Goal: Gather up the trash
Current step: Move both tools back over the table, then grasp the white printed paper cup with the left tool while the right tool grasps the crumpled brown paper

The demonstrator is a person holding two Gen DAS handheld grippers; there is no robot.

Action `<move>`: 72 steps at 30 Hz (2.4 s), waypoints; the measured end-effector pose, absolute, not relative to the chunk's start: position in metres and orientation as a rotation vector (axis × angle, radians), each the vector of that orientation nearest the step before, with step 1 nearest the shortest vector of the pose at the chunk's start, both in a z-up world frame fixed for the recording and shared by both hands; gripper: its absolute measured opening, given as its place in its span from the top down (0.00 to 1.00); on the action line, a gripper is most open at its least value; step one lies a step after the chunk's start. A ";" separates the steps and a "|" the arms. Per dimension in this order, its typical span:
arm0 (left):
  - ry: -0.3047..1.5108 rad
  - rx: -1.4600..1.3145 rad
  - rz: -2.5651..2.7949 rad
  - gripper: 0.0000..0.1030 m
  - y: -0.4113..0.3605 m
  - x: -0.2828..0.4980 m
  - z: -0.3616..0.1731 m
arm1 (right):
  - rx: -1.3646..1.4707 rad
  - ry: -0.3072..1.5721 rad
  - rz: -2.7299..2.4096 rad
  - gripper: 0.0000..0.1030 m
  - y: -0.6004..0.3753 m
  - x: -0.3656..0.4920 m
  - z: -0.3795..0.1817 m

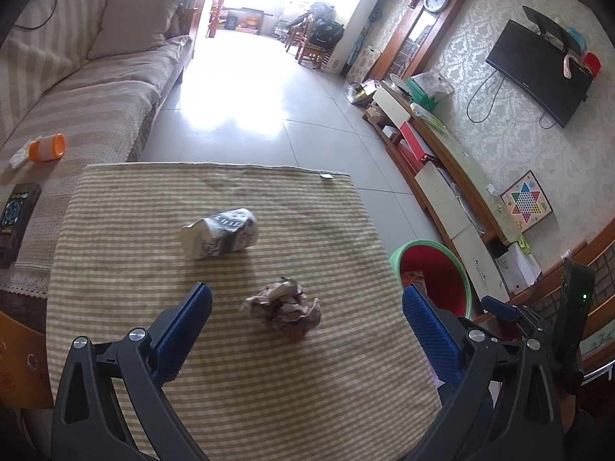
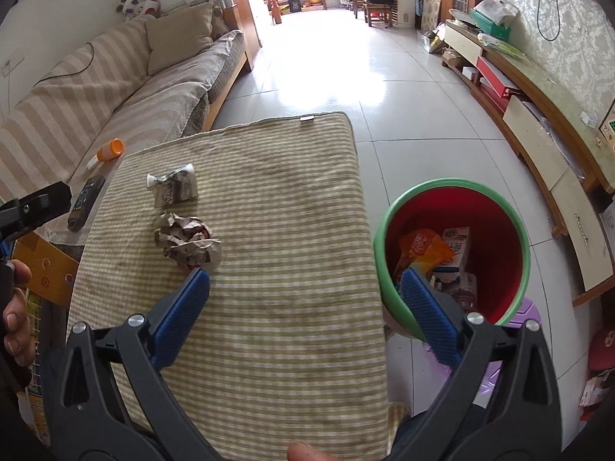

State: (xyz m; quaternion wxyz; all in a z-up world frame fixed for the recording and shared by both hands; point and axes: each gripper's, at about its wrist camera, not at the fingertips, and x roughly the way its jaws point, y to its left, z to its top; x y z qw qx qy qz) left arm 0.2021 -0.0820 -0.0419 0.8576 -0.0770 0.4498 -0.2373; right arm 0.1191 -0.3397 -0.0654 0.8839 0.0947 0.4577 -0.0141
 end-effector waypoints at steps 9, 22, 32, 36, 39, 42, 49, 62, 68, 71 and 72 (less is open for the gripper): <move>0.986 -0.187 -0.413 0.08 -0.018 0.209 -0.059 | 0.101 0.996 0.043 0.05 -0.276 0.129 -0.082; 1.006 -0.063 -0.417 0.08 -0.009 0.231 -0.081 | 0.019 1.055 0.133 0.05 -0.219 0.145 -0.105; 1.033 0.139 -0.510 0.08 -0.041 0.264 -0.100 | 0.019 1.072 0.153 0.05 -0.206 0.164 -0.121; 1.035 0.202 -0.551 0.08 -0.056 0.280 -0.105 | 0.014 1.080 0.160 0.05 -0.202 0.174 -0.129; 1.040 0.237 -0.577 0.08 -0.065 0.294 -0.110 | 0.010 1.080 0.162 0.05 -0.201 0.182 -0.133; 1.048 0.287 -0.605 0.08 -0.074 0.304 -0.115 | 0.005 1.086 0.165 0.05 -0.200 0.190 -0.138; 1.091 0.363 -0.658 0.08 -0.093 0.327 -0.136 | -0.010 1.088 0.167 0.05 -0.202 0.208 -0.147; 1.134 0.503 -0.689 0.14 -0.126 0.345 -0.171 | -0.044 1.118 0.195 0.18 -0.198 0.229 -0.169; 1.129 0.497 -0.665 0.28 -0.125 0.347 -0.178 | -0.048 1.130 0.203 0.28 -0.197 0.234 -0.177; 1.124 0.490 -0.661 0.34 -0.126 0.348 -0.178 | -0.054 1.137 0.210 0.35 -0.196 0.236 -0.180; 1.124 0.493 -0.659 0.40 -0.127 0.348 -0.179 | -0.052 1.143 0.215 0.38 -0.195 0.237 -0.182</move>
